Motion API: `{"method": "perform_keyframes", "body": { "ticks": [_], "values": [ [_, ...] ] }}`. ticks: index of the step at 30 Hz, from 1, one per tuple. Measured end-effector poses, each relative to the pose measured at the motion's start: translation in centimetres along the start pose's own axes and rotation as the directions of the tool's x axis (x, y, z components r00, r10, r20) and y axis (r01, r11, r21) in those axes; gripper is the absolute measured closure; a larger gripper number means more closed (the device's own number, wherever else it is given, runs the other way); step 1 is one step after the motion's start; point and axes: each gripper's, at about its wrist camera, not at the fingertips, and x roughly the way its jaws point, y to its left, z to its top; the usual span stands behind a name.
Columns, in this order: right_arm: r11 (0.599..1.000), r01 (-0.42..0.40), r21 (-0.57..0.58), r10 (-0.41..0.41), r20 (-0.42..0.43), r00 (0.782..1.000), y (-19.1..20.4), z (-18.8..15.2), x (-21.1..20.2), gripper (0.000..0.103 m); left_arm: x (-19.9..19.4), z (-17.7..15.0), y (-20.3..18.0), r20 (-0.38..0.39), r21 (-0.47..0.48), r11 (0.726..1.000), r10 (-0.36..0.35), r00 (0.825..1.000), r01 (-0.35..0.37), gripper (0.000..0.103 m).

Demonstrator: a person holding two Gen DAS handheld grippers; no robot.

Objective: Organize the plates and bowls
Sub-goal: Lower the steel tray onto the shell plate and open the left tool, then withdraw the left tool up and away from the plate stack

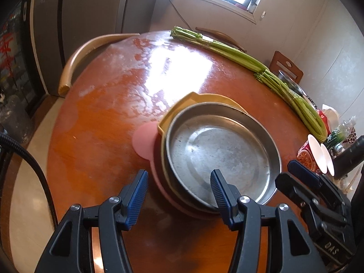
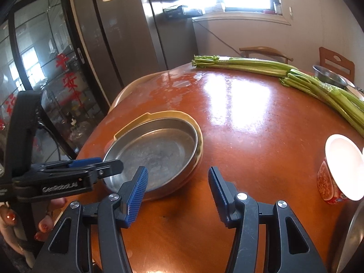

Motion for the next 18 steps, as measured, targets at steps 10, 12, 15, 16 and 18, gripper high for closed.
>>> {"method": "perform_keyframes", "body": {
  "ticks": [10,12,15,16,18],
  "values": [
    [0.998,-0.033,0.049,0.035,-0.035,0.999,-1.2,-0.9,-0.2,0.046,1.2,0.6,-2.1,-0.014,0.042,0.999,0.026,1.0,-0.026,0.046],
    [0.998,-0.03,0.053,0.032,-0.034,0.999,-1.4,-1.0,-0.2,0.046,1.6,0.9,-2.5,-0.019,0.046,0.999,0.026,0.999,-0.025,0.046],
    [0.998,-0.02,0.061,0.021,-0.025,0.999,-2.0,-0.9,-0.3,0.046,2.2,1.4,-3.3,-0.021,0.06,0.998,0.025,0.999,-0.024,0.046],
    [0.998,-0.019,0.063,0.02,-0.021,1.0,-2.2,-0.9,-0.4,0.046,2.3,1.5,-3.6,-0.022,0.067,0.997,0.023,0.999,-0.022,0.046],
    [0.997,-0.005,0.075,0.007,-0.016,1.0,-2.7,-0.8,-0.4,0.046,2.9,2.0,-4.4,-0.03,0.081,0.997,0.008,1.0,-0.006,0.046]
  ]
}}
